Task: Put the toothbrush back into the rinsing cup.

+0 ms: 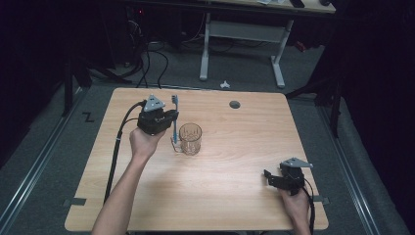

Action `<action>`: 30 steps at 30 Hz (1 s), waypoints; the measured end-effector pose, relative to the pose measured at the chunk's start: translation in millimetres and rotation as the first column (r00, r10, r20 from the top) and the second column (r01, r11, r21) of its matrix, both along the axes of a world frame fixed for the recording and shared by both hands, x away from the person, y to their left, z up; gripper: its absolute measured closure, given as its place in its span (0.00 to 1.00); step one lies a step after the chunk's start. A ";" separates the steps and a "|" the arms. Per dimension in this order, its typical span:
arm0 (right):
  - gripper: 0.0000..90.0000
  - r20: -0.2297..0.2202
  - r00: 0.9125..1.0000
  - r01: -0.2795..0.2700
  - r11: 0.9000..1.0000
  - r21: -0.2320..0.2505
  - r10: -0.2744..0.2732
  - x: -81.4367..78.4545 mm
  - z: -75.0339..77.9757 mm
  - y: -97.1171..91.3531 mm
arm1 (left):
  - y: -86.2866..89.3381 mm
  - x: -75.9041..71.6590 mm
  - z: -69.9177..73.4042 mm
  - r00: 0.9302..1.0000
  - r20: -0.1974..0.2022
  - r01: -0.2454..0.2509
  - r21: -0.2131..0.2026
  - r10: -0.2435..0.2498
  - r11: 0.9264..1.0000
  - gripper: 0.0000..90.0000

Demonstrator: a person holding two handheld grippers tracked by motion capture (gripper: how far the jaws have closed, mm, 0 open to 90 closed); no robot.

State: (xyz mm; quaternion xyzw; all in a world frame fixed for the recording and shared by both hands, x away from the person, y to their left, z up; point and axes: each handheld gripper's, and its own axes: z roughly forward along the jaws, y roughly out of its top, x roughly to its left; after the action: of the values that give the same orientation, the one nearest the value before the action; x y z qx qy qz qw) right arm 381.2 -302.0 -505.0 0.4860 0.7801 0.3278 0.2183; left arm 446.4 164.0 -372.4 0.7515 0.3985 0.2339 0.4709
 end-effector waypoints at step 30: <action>0.29 0.000 1.000 0.001 1.000 0.000 -0.001 0.0 0.0 0.0 | 3.7 -19.2 -9.5 1.000 0.004 0.012 0.006 -0.012 1.000 0.88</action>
State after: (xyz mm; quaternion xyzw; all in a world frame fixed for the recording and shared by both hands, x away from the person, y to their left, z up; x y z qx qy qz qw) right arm 381.2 -301.9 -505.0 0.4864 0.7800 0.3277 0.2184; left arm 427.2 167.7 -381.9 0.7548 0.3924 0.2338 0.4708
